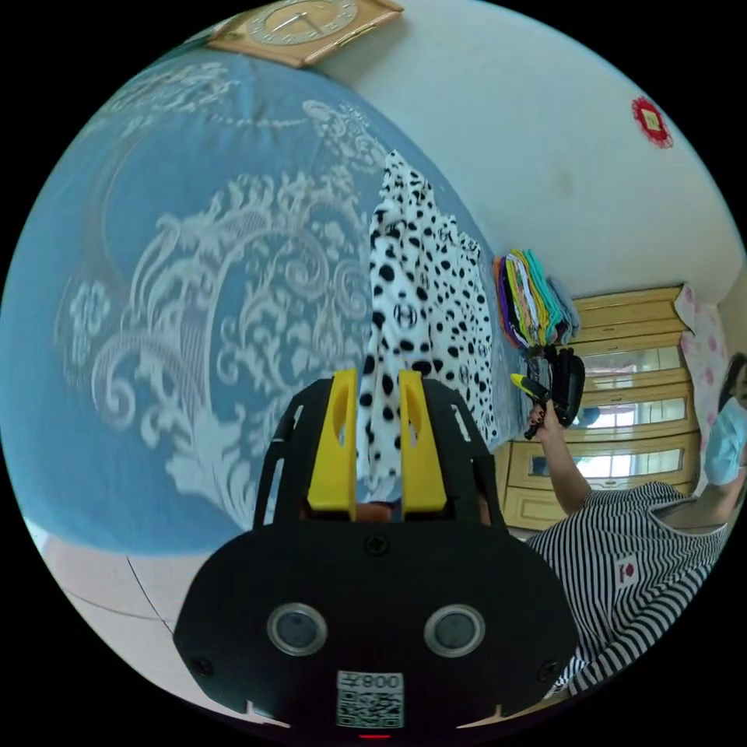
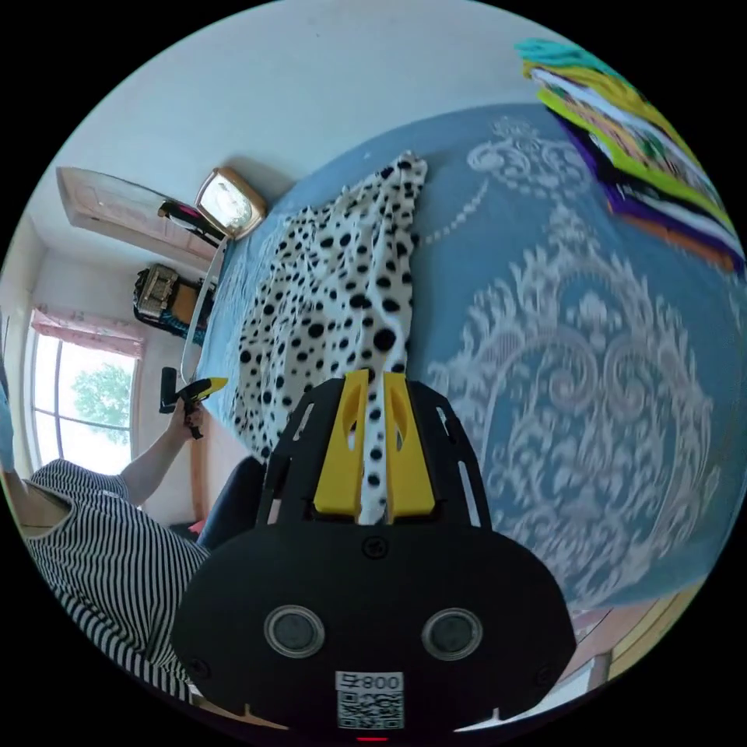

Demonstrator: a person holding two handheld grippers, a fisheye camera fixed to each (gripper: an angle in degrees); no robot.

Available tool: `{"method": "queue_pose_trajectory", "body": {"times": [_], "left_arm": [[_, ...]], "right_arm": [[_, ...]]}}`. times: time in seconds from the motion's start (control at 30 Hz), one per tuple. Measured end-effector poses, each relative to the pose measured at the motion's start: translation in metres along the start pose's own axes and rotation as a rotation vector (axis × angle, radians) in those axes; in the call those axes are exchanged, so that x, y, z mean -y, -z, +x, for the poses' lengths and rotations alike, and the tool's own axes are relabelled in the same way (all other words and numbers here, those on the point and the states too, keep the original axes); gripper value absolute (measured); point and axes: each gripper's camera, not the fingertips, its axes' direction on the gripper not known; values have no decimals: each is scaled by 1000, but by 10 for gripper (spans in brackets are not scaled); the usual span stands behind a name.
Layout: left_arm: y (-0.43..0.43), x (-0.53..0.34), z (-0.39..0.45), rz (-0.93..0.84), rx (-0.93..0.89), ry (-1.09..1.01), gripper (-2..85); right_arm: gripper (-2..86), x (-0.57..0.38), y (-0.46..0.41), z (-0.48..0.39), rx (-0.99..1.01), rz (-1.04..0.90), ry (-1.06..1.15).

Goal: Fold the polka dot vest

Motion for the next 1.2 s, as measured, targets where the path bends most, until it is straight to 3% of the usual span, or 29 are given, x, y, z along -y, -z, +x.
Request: {"method": "queue_pose_trajectory", "body": {"times": [0.2,0.4,0.77,1.2], "left_arm": [[-18,-118,-38,-12,-8,63,91],[-32,-188,-72,-25,4,91,87],[-28,-295,-107,-76,20,102,32],[86,-501,-141,10,-129,187,16]], "right_arm": [[60,-65,-43,-36,16,-41,-120],[67,-59,-99,-83,-77,-146,-113],[34,-50,-127,-145,-65,-135,-166],[5,-93,-83,-242,77,-190,-131]]}}
